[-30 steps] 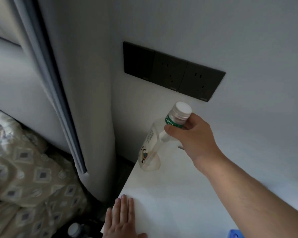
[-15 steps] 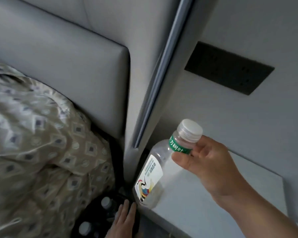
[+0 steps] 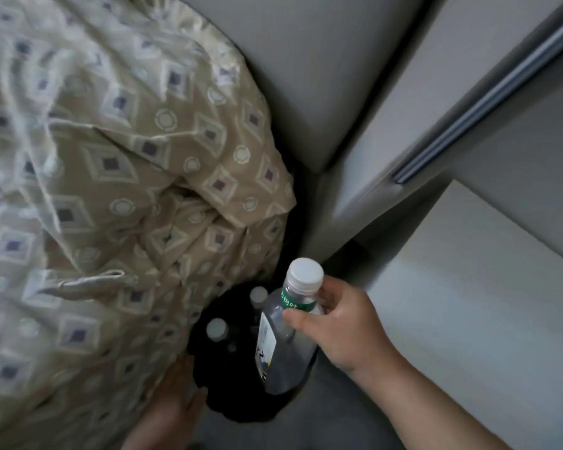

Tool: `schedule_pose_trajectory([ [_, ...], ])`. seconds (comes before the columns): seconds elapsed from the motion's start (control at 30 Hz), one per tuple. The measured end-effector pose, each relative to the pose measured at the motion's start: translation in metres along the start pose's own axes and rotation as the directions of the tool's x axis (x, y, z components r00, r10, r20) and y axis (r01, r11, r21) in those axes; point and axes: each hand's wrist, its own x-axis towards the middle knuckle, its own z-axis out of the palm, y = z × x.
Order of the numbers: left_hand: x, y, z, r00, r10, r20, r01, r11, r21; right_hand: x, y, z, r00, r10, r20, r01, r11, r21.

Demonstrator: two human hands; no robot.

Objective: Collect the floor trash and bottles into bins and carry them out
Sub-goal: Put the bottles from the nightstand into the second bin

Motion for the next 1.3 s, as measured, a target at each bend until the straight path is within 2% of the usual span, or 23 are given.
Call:
schedule_pose_trajectory([
  [0.03,0.0,0.012,-0.003,0.993,-0.09,0.08,0.09,0.996,-0.001,0.007,0.011,0.01,1.0,0.022,0.002,-0.022,1.0,-0.01],
  [0.13,0.001,0.024,0.002,0.978,-0.181,0.104,0.182,0.983,0.0,0.028,0.042,0.04,0.997,0.072,0.025,-0.072,0.997,-0.015],
  [0.23,0.006,0.03,0.005,0.978,-0.151,0.147,0.159,0.986,-0.043,0.045,0.066,0.066,0.994,0.107,0.021,-0.107,0.994,-0.015],
  [0.33,0.007,0.025,0.01,0.961,-0.201,0.189,0.219,0.973,-0.075,0.052,0.088,0.083,0.986,0.167,0.028,-0.167,0.986,0.0],
  [0.47,0.005,0.026,0.008,0.961,-0.201,0.192,0.218,0.973,-0.072,0.044,0.115,0.094,0.951,0.298,0.077,-0.294,0.954,-0.063],
  [0.57,0.004,0.028,0.006,0.956,-0.19,0.224,0.22,0.969,-0.114,0.043,0.132,0.093,0.927,0.376,0.021,-0.375,0.926,-0.043],
  [0.77,0.007,0.026,0.005,0.946,-0.21,0.245,0.247,0.96,-0.132,0.058,0.144,0.097,0.903,0.429,0.026,-0.424,0.899,-0.112],
  [0.93,0.008,0.032,0.002,0.948,-0.241,0.209,0.281,0.941,-0.186,0.05,0.136,0.092,0.903,0.428,0.021,-0.426,0.902,-0.066],
  [1.0,0.007,0.034,0.0,0.959,-0.247,0.139,0.274,0.935,-0.224,0.039,0.135,0.082,0.927,0.376,-0.004,-0.376,0.926,-0.046],
  [1.13,0.014,0.04,-0.004,0.972,-0.235,0.023,0.23,0.924,-0.304,0.005,0.14,0.047,0.923,0.353,-0.155,-0.354,0.935,0.024],
  [1.23,0.023,0.049,-0.004,0.967,-0.255,-0.015,0.237,0.917,-0.32,-0.009,0.16,0.029,0.866,0.417,-0.275,-0.451,0.89,-0.069],
  [1.3,0.03,0.055,-0.004,0.958,-0.286,-0.011,0.273,0.923,-0.271,-0.004,0.18,0.025,0.83,0.503,-0.243,-0.552,0.805,-0.219],
])
